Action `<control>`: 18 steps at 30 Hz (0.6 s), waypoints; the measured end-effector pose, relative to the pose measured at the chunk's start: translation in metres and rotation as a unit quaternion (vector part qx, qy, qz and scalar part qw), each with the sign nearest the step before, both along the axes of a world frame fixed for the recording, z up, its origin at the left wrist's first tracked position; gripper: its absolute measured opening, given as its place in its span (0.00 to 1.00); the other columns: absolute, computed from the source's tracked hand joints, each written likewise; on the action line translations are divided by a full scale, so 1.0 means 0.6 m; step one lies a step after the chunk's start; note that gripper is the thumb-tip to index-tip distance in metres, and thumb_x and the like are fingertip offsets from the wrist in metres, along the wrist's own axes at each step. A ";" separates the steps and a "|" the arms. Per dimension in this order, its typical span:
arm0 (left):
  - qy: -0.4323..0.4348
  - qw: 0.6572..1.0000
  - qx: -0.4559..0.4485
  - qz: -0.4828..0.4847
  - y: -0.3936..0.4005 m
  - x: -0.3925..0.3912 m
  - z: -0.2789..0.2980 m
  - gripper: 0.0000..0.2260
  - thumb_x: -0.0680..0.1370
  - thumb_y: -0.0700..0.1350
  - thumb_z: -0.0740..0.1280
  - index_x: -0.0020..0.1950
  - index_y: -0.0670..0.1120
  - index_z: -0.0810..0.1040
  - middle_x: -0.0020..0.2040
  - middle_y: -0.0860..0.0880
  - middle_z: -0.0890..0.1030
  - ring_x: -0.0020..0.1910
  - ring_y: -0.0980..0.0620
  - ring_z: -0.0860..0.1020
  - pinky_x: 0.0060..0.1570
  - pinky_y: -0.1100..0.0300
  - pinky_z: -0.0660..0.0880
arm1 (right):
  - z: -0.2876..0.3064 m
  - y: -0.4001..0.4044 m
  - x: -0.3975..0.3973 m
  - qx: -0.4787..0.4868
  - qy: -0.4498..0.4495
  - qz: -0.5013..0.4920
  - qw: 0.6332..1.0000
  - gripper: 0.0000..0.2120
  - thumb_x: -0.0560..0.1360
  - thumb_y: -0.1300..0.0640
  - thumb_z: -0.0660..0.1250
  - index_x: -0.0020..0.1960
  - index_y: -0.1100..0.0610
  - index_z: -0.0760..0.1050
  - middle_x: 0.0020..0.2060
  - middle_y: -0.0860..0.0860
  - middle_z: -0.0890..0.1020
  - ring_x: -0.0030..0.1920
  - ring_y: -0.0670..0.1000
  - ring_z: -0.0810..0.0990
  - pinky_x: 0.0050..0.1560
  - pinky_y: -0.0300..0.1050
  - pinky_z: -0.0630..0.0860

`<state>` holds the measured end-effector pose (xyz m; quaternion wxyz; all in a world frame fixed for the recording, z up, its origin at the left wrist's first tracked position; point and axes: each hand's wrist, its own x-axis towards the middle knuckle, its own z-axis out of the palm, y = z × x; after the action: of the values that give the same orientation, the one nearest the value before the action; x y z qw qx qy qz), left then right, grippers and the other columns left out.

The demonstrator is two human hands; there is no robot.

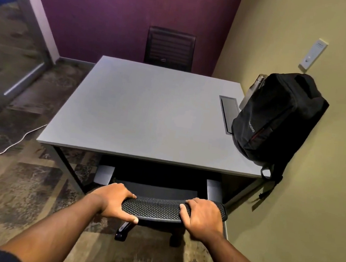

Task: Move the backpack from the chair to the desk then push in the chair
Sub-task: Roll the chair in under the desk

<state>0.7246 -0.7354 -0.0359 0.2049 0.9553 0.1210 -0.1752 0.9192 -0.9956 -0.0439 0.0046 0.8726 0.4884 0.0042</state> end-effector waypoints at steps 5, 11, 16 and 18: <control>0.003 1.000 -0.001 -0.012 0.062 0.039 -0.003 0.51 0.61 0.85 0.61 0.74 0.53 0.75 0.62 0.55 0.84 0.60 0.54 0.81 0.61 0.59 0.76 | -0.002 0.048 0.026 0.022 0.002 -0.027 0.999 0.30 0.81 0.34 0.49 0.56 0.49 0.86 0.47 0.47 0.87 0.49 0.53 0.84 0.52 0.52 0.78; -0.039 0.999 0.009 0.006 0.108 0.063 -0.014 0.49 0.63 0.85 0.60 0.74 0.55 0.74 0.64 0.59 0.82 0.60 0.58 0.79 0.58 0.61 0.75 | -0.005 0.101 0.070 0.026 -0.003 -0.026 0.999 0.29 0.80 0.34 0.50 0.54 0.48 0.86 0.47 0.47 0.87 0.47 0.52 0.85 0.49 0.52 0.79; -0.069 0.992 0.106 0.014 0.117 0.077 -0.027 0.46 0.67 0.84 0.54 0.75 0.56 0.71 0.65 0.56 0.81 0.62 0.52 0.78 0.55 0.54 0.75 | -0.006 0.137 0.118 0.019 0.007 -0.013 1.000 0.28 0.81 0.35 0.50 0.55 0.48 0.85 0.48 0.46 0.87 0.48 0.50 0.84 0.50 0.50 0.79; -0.082 0.986 0.145 0.003 0.116 0.084 -0.026 0.42 0.70 0.83 0.51 0.69 0.54 0.74 0.62 0.54 0.81 0.59 0.49 0.79 0.54 0.51 0.77 | -0.008 0.147 0.128 0.016 0.010 -0.014 1.000 0.29 0.81 0.34 0.49 0.53 0.48 0.85 0.47 0.47 0.87 0.47 0.51 0.84 0.50 0.51 0.79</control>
<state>0.7752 -0.6656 -0.0515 0.0743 0.9857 0.1305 -0.0760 0.9963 -0.9072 -0.0489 -0.0142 0.8793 0.4761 0.0033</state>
